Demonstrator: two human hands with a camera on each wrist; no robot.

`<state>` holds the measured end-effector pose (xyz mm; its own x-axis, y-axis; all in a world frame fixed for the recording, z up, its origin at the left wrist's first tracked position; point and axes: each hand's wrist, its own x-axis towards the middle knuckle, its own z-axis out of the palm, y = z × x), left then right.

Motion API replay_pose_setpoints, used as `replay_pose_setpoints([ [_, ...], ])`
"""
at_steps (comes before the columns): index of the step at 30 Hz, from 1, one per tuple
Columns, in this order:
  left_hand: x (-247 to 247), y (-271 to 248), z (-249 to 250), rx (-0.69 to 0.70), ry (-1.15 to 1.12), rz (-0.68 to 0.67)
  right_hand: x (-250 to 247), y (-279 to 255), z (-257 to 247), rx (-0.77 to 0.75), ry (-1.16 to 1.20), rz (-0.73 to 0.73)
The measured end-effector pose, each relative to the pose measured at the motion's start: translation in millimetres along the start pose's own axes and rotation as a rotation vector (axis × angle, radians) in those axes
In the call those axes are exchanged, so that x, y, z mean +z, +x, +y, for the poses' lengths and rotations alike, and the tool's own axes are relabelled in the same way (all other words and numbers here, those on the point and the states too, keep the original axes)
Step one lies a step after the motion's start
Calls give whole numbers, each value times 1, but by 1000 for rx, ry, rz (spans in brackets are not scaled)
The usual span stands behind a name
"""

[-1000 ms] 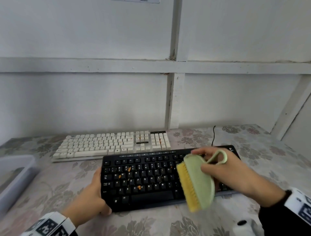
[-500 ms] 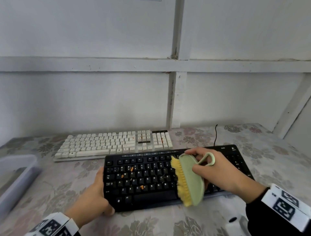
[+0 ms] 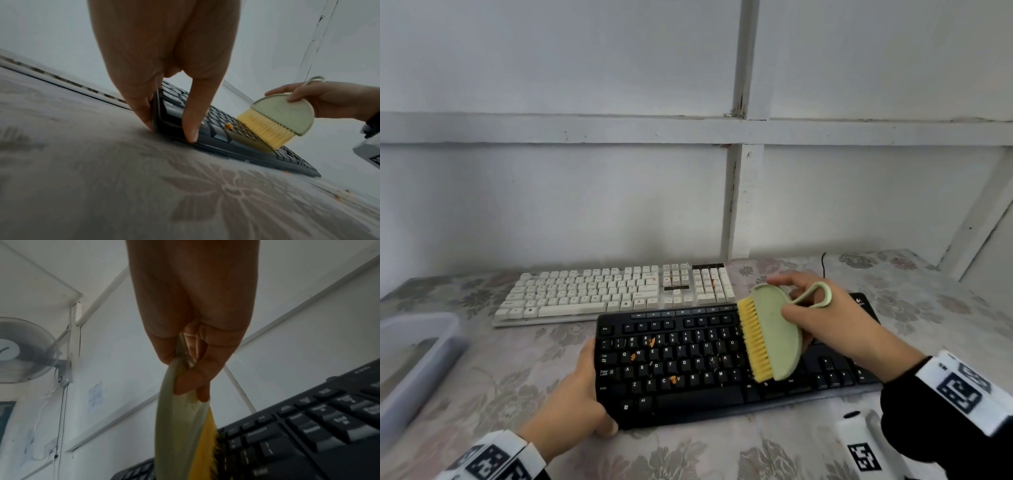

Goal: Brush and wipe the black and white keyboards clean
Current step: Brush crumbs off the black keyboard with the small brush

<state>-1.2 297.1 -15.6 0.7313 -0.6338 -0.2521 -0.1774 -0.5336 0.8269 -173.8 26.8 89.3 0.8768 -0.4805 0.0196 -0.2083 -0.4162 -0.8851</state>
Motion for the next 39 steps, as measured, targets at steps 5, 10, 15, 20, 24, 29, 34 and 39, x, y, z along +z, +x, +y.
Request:
replay_pose_setpoints([
  [5,1,-1,3,-3,25,3,9,-21,19,41,-38,-63],
  [10,0,1,0,0,9,1,10,-42,20,84,-56,-171],
  [15,0,1,0,-1,-1,-10,-3,-22,2,-7,-25,-9],
  [20,0,-2,2,-15,17,-9,2,0,-1,-34,0,-4],
  [24,1,-4,5,-19,32,0,13,-14,15,-15,-59,-51],
  [29,0,-5,6,-16,15,-6,13,-36,20,37,-94,-205],
  [34,0,-5,6,-8,15,-16,2,-18,-2,-21,-27,-70],
  [39,0,-7,8,-8,24,-15,12,12,-11,-35,21,49],
])
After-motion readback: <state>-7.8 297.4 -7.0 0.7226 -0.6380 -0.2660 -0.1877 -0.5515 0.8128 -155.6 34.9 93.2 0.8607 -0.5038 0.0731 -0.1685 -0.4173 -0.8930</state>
